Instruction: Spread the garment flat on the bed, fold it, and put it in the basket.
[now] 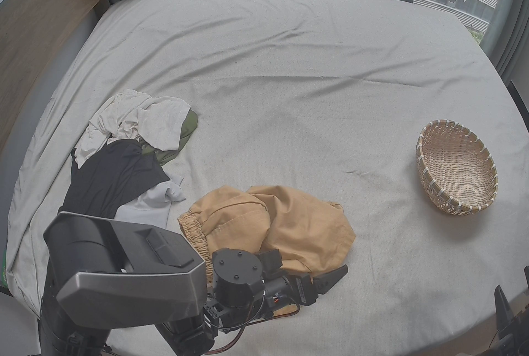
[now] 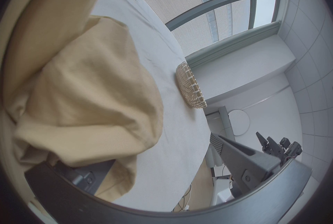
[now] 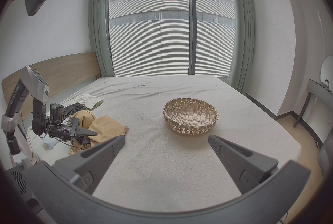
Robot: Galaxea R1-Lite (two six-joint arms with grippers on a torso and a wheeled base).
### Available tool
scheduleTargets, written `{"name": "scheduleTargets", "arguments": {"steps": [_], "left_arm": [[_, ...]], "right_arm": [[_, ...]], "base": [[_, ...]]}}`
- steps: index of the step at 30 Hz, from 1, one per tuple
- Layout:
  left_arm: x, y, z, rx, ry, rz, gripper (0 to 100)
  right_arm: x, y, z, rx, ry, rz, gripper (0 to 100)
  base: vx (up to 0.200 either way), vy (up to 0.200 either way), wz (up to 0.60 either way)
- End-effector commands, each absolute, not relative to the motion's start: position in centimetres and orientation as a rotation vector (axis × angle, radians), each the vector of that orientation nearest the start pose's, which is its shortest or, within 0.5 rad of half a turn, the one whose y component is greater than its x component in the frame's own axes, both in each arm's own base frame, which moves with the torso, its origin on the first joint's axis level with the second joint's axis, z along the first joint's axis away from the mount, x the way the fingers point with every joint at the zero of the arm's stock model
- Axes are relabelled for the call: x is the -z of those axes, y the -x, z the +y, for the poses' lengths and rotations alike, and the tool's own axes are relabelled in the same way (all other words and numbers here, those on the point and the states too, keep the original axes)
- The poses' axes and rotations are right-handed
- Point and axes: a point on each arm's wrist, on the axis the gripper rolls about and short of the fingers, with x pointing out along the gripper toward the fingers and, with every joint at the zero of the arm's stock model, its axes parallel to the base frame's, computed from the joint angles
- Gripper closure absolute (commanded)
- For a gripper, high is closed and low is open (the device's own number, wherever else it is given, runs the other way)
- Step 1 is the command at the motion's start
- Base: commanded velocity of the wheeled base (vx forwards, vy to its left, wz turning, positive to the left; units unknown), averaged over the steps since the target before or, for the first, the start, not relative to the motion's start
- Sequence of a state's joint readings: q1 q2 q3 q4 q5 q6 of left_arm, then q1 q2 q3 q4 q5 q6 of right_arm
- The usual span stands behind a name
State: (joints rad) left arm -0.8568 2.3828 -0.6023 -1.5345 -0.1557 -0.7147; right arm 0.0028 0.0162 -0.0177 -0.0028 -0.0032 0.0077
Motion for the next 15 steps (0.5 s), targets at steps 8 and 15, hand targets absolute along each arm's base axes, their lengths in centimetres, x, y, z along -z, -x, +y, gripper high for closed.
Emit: {"name": "scheduleTargets", "arguments": {"steps": [8, 15], "left_arm": [[-2.2, -19.0, -23.5, 0.840, 0.530, 0.631, 0], [-6.3, -17.2, -21.1, 0.829, 0.568, 0.529, 0]], "right_arm": [[-7.6, 2.2, 0.0, 0.000, -0.008, 0.006, 0], [-7.6, 2.2, 0.0, 0.000, -0.006, 0.006, 0]], "base": [[0.000, 0.000, 0.00], [0.000, 0.000, 0.00]]}}
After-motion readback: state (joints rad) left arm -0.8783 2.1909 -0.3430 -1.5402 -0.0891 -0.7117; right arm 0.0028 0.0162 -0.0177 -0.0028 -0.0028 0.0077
